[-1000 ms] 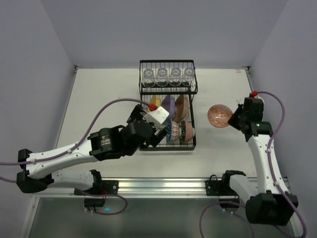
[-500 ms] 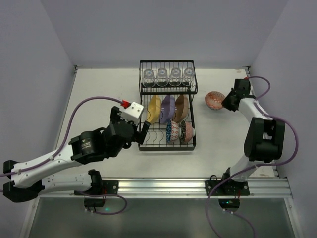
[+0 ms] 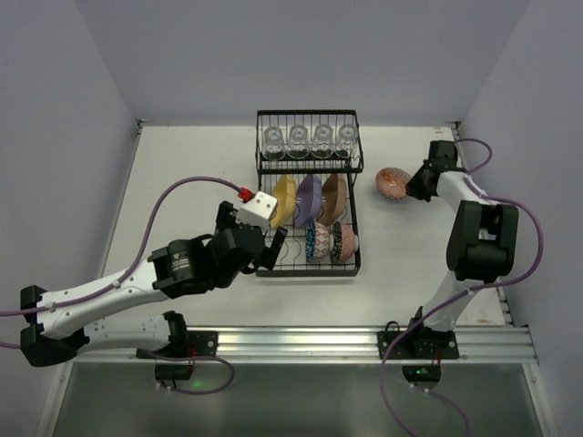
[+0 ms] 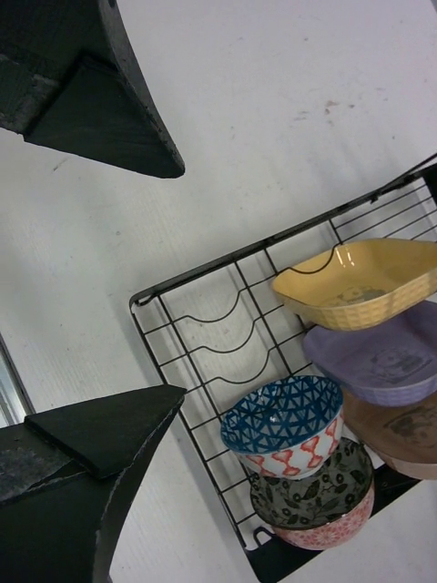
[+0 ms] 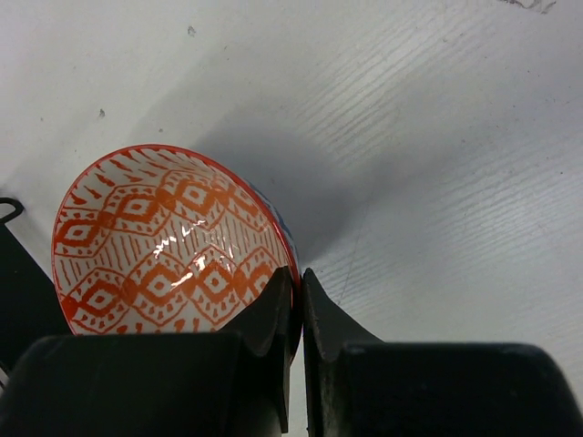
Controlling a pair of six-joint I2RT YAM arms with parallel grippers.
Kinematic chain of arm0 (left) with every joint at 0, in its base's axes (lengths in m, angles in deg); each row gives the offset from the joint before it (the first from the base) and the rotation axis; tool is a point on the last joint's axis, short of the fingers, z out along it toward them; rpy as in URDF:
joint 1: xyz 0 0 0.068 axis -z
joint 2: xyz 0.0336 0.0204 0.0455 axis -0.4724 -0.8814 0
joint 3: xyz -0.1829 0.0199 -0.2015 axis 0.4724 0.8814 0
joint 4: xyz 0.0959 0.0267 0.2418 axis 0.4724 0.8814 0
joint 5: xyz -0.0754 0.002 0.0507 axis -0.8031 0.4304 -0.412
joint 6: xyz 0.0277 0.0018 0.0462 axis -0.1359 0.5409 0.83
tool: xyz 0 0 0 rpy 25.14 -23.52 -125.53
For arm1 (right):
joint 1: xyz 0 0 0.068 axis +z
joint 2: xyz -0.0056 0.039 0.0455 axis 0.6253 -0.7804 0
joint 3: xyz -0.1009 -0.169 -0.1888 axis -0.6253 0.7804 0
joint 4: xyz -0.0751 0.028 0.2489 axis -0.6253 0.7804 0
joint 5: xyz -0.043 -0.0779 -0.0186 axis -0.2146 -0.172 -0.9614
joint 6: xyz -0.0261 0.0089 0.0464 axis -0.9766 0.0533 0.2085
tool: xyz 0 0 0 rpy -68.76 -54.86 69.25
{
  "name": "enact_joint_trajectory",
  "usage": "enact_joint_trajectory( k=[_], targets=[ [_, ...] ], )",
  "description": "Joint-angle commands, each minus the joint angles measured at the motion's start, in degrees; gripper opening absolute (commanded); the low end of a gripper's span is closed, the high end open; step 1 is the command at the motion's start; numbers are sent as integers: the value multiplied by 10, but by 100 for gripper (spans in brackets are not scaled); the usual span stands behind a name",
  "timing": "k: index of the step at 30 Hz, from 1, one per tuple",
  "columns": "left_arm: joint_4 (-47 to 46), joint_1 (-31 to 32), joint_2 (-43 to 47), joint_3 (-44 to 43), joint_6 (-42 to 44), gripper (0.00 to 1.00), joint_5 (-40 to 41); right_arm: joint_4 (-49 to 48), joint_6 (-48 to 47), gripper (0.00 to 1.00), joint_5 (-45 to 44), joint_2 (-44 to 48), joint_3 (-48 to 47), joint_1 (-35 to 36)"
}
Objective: Unload the mixed dishes from the dish rack
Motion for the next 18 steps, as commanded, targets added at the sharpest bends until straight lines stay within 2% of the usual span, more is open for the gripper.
enact_joint_trajectory(
  k=[1,3,9,13,14,18],
  targets=[
    [-31,-3,-14,11,-29,100,-27,1,8,7,10,2,-27,-3],
    [-52,-3,-18,17,-29,100,-41,-1,5,18,9,8,-20,-3],
    [-87,-3,-31,32,-34,100,-69,-3,-5,22,3,21,-10,-3],
    [-118,-3,-38,39,-43,100,-87,-2,3,31,2,61,-2,-3],
    [-125,-3,-39,40,-50,100,-90,-2,4,39,2,73,2,-3],
    [-171,-3,-47,55,-109,100,-93,21,6,56,-12,151,-1,-3]
  ],
)
